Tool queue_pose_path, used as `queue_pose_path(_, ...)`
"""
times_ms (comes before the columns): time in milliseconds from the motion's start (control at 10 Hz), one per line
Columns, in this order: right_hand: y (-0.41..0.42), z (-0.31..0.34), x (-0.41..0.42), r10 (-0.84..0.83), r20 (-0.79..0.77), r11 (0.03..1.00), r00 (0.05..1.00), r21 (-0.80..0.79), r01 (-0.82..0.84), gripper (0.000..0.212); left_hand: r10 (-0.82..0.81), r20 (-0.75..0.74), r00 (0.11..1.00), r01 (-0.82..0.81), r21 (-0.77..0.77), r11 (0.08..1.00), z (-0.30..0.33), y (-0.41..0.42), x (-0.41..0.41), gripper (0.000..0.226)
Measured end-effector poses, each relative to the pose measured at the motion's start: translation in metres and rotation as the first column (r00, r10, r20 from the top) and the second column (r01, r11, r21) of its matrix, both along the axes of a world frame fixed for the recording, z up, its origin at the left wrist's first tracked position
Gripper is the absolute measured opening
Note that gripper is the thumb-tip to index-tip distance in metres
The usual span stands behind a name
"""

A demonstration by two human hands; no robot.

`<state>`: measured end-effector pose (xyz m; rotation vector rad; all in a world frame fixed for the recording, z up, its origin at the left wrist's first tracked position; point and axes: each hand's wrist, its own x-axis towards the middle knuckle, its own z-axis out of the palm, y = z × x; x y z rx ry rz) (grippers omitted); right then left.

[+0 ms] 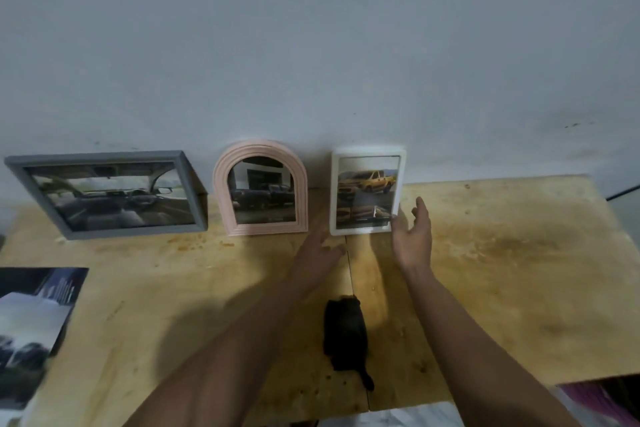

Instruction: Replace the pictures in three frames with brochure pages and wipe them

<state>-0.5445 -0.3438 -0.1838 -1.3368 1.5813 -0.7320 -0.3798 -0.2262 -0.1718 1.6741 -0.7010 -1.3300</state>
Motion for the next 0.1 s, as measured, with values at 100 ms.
queue_pose_path(100,0.0605,0.0206,-0.0103,-0.07,0.098,0.997,0.993,-0.038,0.074,0.063,-0.085,-0.037,0.996,0.089,0.127,0.988,-0.0021,0.0967,-0.005,0.055)
